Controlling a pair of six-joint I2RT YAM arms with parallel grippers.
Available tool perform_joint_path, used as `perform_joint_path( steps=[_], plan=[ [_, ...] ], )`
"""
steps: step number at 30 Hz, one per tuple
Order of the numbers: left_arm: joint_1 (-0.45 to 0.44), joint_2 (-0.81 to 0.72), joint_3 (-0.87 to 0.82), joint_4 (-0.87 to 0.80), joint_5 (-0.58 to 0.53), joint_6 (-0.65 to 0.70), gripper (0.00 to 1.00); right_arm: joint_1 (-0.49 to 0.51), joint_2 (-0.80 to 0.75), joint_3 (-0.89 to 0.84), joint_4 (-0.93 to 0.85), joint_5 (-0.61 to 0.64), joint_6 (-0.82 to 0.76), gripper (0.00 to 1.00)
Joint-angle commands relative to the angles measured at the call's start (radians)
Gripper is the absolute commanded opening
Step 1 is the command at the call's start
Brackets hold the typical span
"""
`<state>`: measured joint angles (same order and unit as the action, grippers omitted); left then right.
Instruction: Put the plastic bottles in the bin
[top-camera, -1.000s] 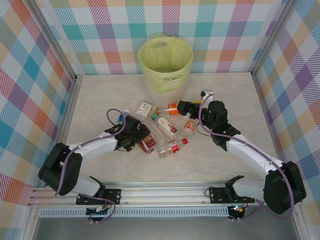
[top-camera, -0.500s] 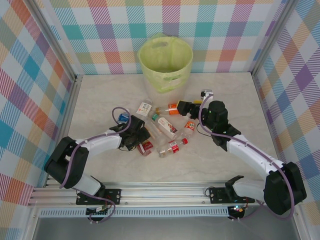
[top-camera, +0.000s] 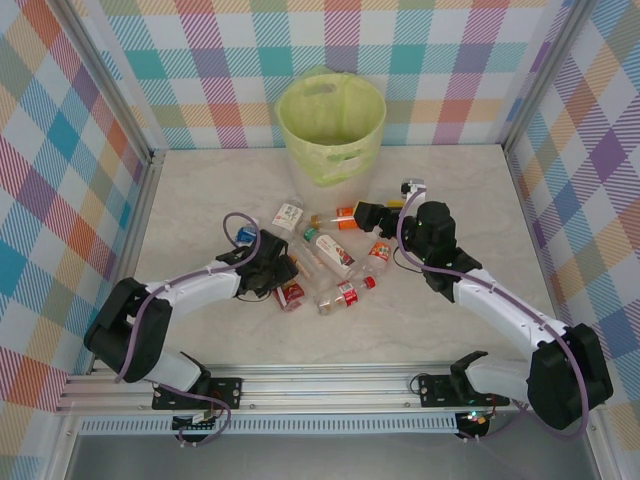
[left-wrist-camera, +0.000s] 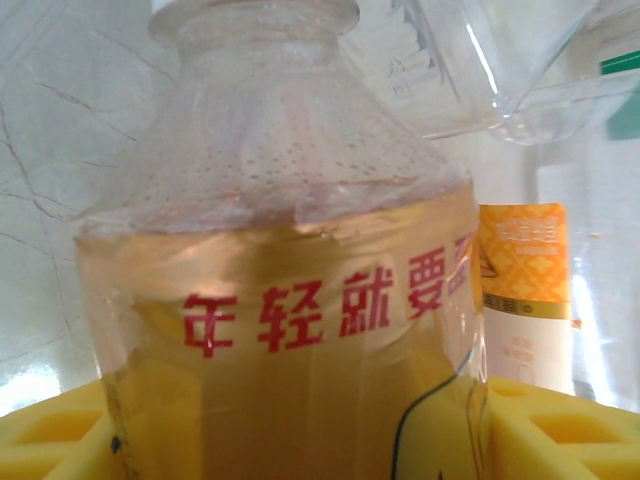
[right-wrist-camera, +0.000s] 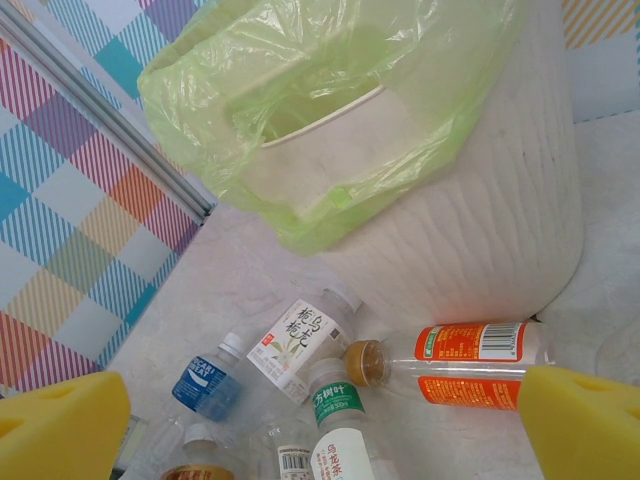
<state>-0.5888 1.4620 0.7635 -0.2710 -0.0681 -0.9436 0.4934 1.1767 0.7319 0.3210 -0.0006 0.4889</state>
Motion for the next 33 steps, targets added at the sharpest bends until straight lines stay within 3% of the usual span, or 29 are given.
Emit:
perform_joint_path(
  steps=[1,8,17,30,33],
  plan=[
    [-0.009,-0.059,-0.002,-0.015,-0.006,0.032,0.59,0.007,0.003,-0.006,0.02,-0.016,-0.019,1.0],
    [-0.009,-0.206,-0.061,0.106,-0.034,0.062,0.59,0.007,-0.014,-0.011,0.009,-0.057,-0.066,1.0],
    [-0.009,-0.383,-0.007,0.115,-0.12,0.191,0.58,0.006,-0.024,-0.004,-0.058,-0.076,-0.121,1.0],
    [-0.009,-0.368,0.125,0.462,-0.075,0.431,0.58,0.007,-0.056,0.003,-0.075,-0.066,-0.11,1.0],
    [-0.009,-0.347,0.208,0.472,-0.074,0.516,0.58,0.007,-0.075,-0.001,-0.086,-0.055,-0.108,1.0]
  ],
)
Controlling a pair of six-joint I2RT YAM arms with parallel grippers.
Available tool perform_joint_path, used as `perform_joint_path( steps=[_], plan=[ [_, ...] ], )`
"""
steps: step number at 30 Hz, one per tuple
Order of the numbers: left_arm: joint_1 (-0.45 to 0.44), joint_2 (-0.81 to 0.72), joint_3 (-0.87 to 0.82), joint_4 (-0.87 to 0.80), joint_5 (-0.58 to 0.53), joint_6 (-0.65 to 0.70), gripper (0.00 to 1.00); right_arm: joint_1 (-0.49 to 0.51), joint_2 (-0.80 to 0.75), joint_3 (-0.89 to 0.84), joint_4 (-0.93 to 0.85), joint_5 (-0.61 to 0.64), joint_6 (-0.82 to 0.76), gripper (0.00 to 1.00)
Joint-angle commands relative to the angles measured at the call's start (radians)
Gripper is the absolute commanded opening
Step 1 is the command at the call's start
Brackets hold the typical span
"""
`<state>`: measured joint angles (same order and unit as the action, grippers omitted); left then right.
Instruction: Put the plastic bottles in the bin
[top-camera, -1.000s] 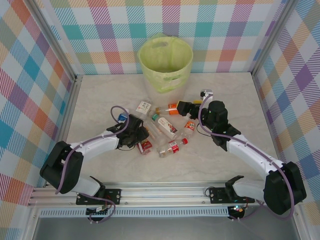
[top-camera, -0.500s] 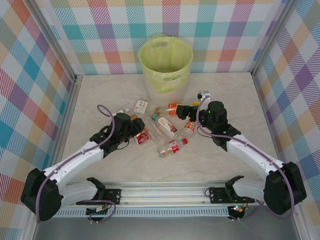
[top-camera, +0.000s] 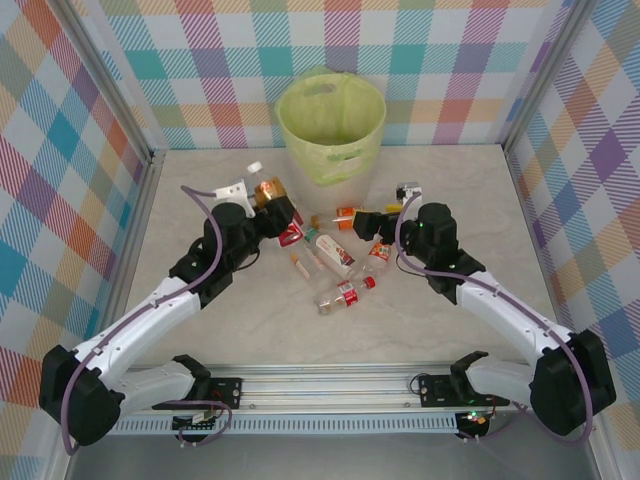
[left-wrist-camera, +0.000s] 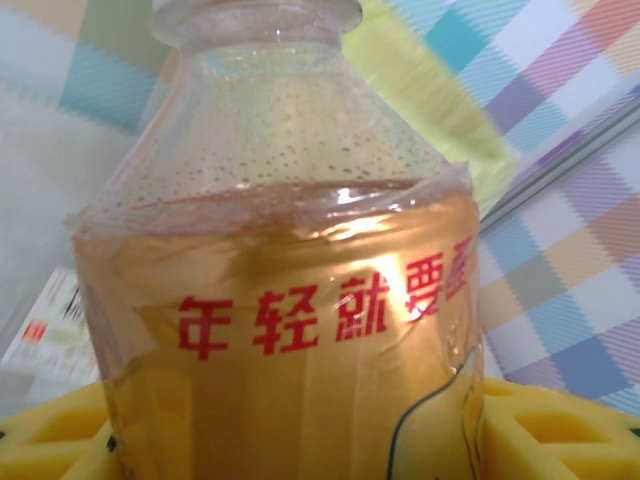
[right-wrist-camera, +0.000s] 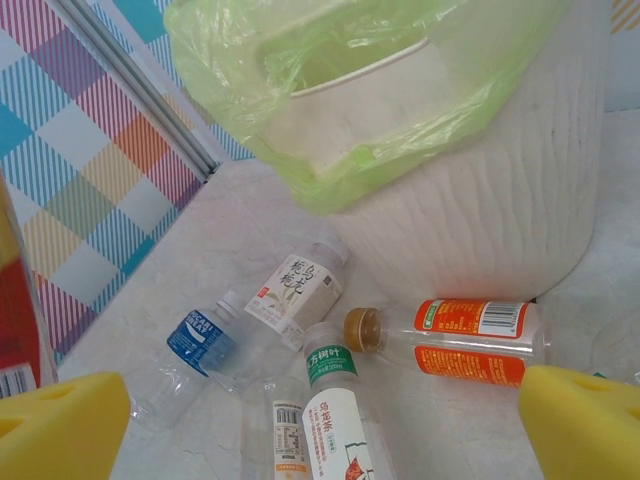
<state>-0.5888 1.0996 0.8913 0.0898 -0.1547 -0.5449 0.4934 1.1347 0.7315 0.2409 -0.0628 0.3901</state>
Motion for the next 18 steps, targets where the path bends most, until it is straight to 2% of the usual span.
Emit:
perform_joint_path(
  steps=[1,8,10,15,18],
  plan=[
    [-0.009,0.03,0.115,0.108,0.016,0.145,0.58,0.006,-0.039,-0.002,-0.01,0.011,-0.01,1.0],
    [-0.008,0.209,0.308,0.148,-0.009,0.313,0.57,0.007,-0.062,-0.01,-0.016,0.017,0.002,1.0],
    [0.002,0.266,0.356,0.148,-0.016,0.331,0.56,0.006,-0.068,-0.01,-0.018,0.018,0.004,1.0],
    [0.024,0.369,0.516,0.113,0.046,0.384,0.57,0.006,-0.101,-0.016,-0.038,0.025,0.005,1.0],
    [0.033,0.452,0.653,0.029,0.059,0.36,0.56,0.007,-0.115,-0.032,-0.028,0.032,0.023,1.0]
  ],
)
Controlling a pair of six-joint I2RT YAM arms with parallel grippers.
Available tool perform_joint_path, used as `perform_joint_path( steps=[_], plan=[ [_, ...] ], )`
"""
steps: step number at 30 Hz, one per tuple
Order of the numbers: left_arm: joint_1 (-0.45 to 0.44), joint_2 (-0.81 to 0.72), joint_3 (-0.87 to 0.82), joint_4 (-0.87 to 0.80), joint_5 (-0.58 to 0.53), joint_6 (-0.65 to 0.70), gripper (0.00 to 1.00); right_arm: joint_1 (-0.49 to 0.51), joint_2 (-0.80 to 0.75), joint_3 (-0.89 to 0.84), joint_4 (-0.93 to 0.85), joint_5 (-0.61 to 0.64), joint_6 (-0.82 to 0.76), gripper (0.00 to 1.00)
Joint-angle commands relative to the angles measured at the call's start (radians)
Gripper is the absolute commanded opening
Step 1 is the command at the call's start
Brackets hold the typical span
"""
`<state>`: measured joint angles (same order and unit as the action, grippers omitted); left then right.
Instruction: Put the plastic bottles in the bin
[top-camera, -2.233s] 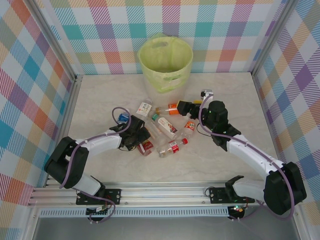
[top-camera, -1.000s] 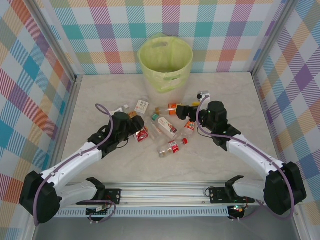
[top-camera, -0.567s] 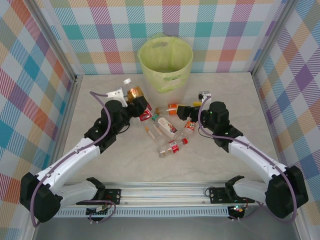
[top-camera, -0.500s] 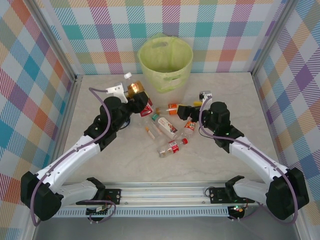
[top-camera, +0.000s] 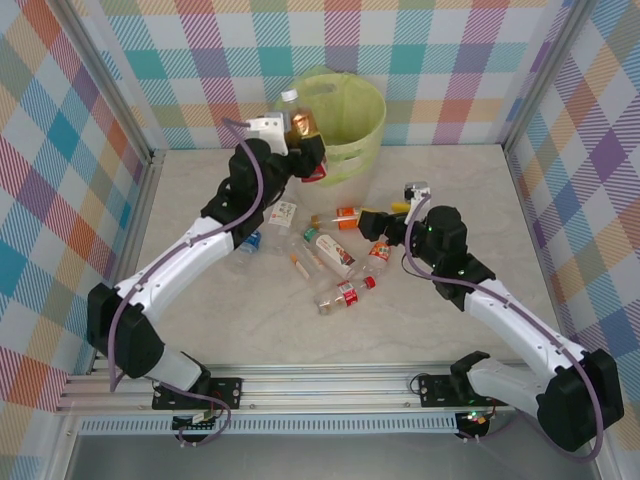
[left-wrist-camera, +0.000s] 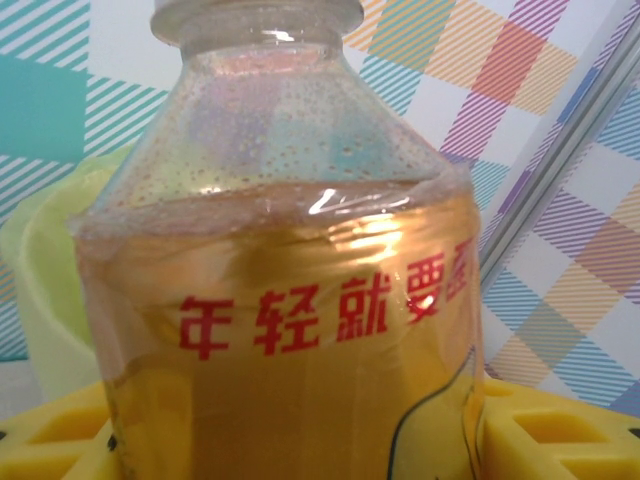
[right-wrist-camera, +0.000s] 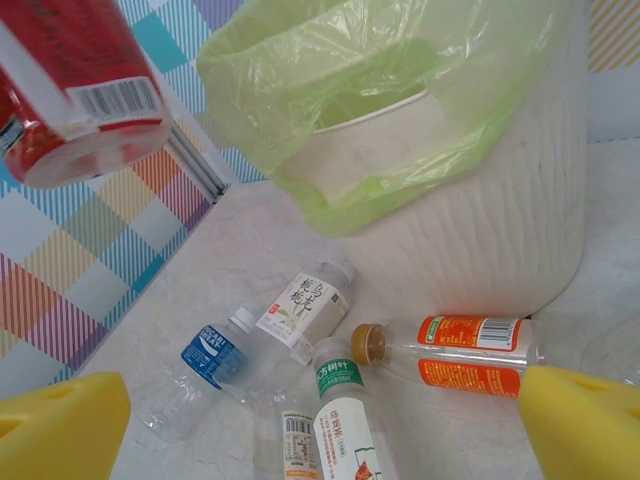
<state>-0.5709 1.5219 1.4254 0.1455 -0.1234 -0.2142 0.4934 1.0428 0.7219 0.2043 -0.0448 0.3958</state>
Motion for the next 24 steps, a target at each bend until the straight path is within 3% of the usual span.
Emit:
perform_joint_path(
  steps=[1,6,18,21,24],
  plan=[
    [0.016,0.06,0.171,-0.061,0.043,0.02,0.56,0.005,-0.028,-0.027,0.013,0.016,0.024,1.0],
    [0.017,0.218,0.368,-0.15,0.089,0.012,0.56,0.007,-0.047,-0.035,0.011,0.019,0.048,1.0],
    [0.02,0.629,1.027,-0.587,0.112,0.019,0.55,0.007,-0.126,-0.065,-0.032,0.057,0.041,1.0],
    [0.022,0.764,1.271,-0.711,0.094,0.027,0.55,0.006,-0.142,-0.072,-0.043,0.062,0.042,1.0],
    [0.024,0.966,1.675,-0.875,0.093,0.023,0.56,0.006,-0.158,-0.08,-0.05,0.073,0.04,1.0]
  ],
)
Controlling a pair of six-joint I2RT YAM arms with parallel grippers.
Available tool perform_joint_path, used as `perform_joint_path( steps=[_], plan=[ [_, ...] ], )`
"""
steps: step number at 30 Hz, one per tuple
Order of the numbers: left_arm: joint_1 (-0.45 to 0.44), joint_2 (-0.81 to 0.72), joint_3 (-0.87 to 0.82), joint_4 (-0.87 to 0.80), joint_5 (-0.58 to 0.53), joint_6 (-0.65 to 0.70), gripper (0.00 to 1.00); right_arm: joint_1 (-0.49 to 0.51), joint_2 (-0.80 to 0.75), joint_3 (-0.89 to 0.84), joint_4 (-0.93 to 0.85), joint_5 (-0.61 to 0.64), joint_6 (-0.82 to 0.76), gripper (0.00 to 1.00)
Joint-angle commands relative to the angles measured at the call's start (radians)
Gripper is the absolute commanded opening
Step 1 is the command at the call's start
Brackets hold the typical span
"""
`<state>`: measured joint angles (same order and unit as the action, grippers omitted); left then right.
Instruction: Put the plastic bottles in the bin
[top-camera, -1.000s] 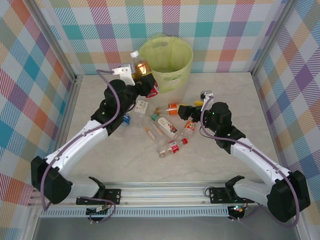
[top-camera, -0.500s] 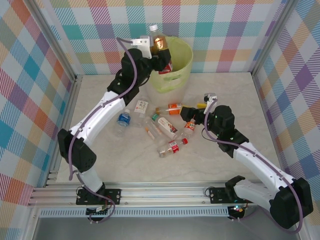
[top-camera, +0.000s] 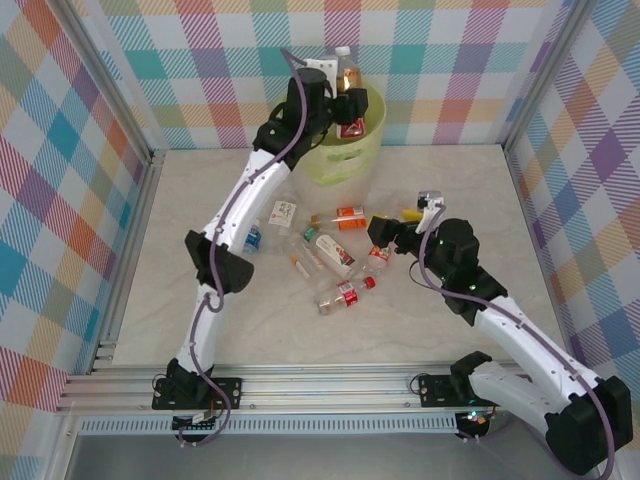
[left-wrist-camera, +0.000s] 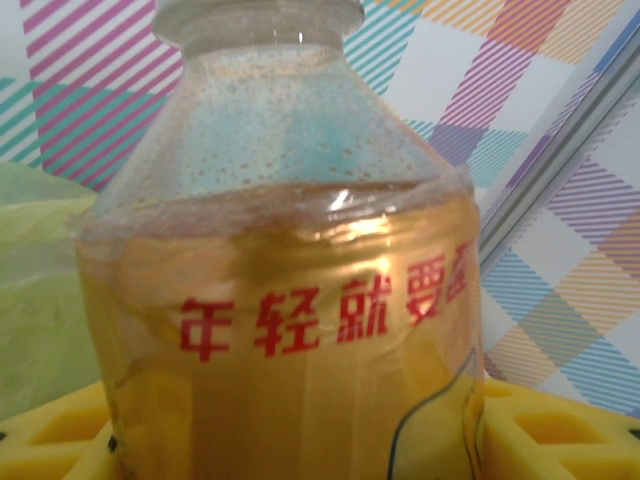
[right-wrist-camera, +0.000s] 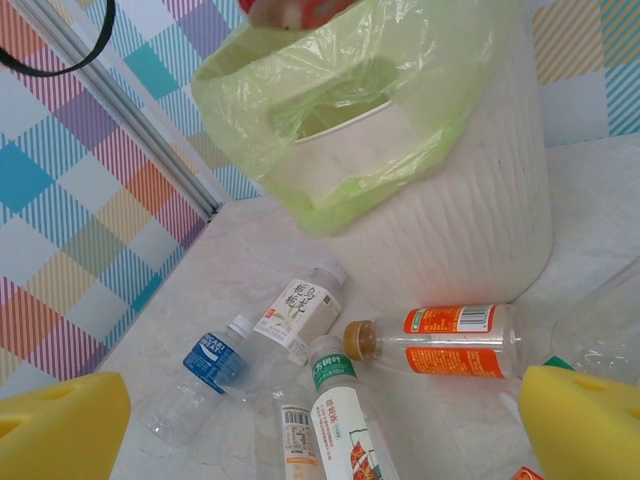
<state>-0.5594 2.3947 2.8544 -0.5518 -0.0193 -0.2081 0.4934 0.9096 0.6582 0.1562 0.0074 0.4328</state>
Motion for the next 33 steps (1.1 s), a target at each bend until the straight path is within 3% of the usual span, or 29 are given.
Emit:
perform_joint_path(
  steps=[1,7,11,14,26,33],
  plan=[
    [0.017,0.119,0.291,-0.195,-0.012,-0.002,0.57,0.006,-0.03,-0.021,-0.005,0.024,0.003,1.0],
    [0.029,0.13,0.255,-0.168,0.029,-0.058,0.64,0.006,-0.048,-0.025,-0.014,0.042,-0.005,1.0],
    [0.042,0.119,0.219,-0.142,0.112,-0.078,0.79,0.007,-0.046,-0.026,-0.015,0.046,-0.004,1.0],
    [0.05,0.102,0.196,-0.134,0.167,-0.081,0.82,0.006,-0.038,-0.026,-0.01,0.045,0.003,1.0],
    [0.107,-0.116,-0.107,-0.048,0.314,-0.146,1.0,0.007,0.001,-0.024,0.007,0.04,0.0,1.0],
    [0.107,-0.233,-0.256,0.006,0.368,-0.178,1.0,0.005,0.051,-0.022,-0.066,0.22,0.13,1.0]
  ],
)
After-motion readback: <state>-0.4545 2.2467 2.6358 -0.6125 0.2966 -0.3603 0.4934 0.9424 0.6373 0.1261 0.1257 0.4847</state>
